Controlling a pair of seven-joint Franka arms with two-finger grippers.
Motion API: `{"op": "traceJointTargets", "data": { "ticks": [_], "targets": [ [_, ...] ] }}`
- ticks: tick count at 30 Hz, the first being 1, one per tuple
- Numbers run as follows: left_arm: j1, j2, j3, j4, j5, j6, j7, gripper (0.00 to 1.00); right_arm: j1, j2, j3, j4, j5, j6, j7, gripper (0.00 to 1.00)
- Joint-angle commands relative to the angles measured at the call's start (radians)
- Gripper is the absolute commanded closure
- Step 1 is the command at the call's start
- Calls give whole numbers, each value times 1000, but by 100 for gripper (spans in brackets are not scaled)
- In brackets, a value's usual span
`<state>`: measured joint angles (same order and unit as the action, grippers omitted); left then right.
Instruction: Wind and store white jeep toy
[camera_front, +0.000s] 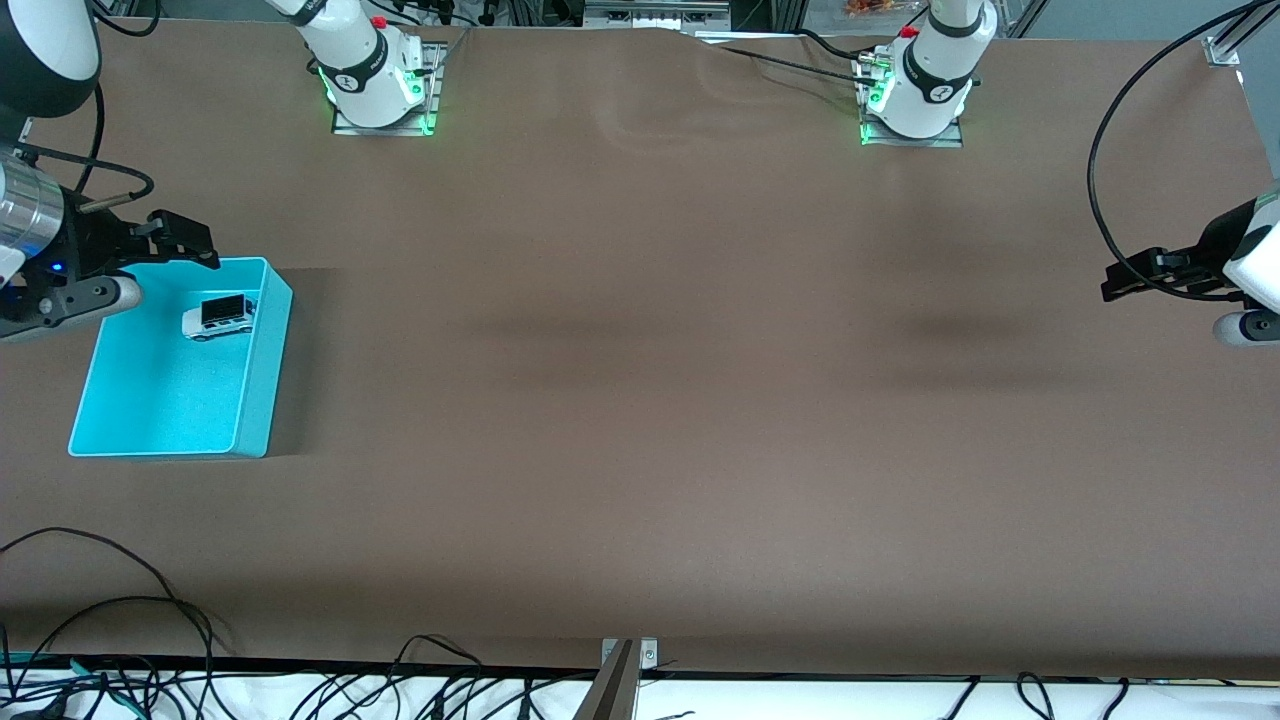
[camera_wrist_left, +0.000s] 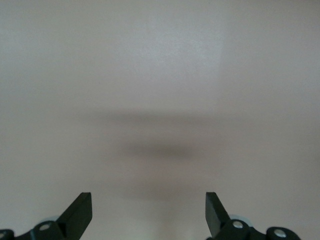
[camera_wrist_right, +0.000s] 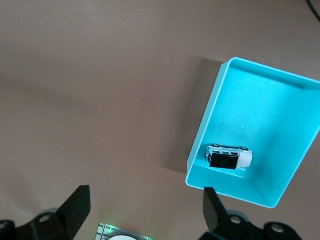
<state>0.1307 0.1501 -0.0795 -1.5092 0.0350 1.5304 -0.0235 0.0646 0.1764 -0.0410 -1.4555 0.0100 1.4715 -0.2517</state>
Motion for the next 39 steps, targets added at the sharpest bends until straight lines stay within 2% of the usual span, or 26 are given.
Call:
{"op": "traceJointTargets", "data": {
  "ticks": [1, 5, 9, 17, 22, 26, 28, 39],
  "targets": [
    [3, 13, -5, 32, 26, -7, 2, 0, -29, -35, 39, -25, -50, -2, 40, 0],
    [0, 13, -5, 32, 26, -7, 2, 0, -25, -38, 42, -17, -100, -2, 90, 0],
    [-3, 13, -5, 32, 26, -7, 2, 0, -25, -37, 39, -16, -97, 0, 202, 0],
    [-5, 11, -6, 33, 26, -6, 2, 0, -25, -29, 39, 3, -93, -8, 207, 0],
    [-5, 11, -6, 33, 26, -7, 2, 0, -25, -29, 39, 1, -59, -8, 213, 0],
    [-5, 11, -6, 33, 26, -6, 2, 0, -37, -26, 15, -2, 48, -7, 212, 0],
    [-5, 11, -6, 33, 26, -6, 2, 0, -37, -26, -8, -5, 70, -2, 206, 0],
    [-5, 11, -6, 33, 26, -6, 2, 0, -37, -25, -10, 0, 61, -5, 200, 0]
  ]
}}
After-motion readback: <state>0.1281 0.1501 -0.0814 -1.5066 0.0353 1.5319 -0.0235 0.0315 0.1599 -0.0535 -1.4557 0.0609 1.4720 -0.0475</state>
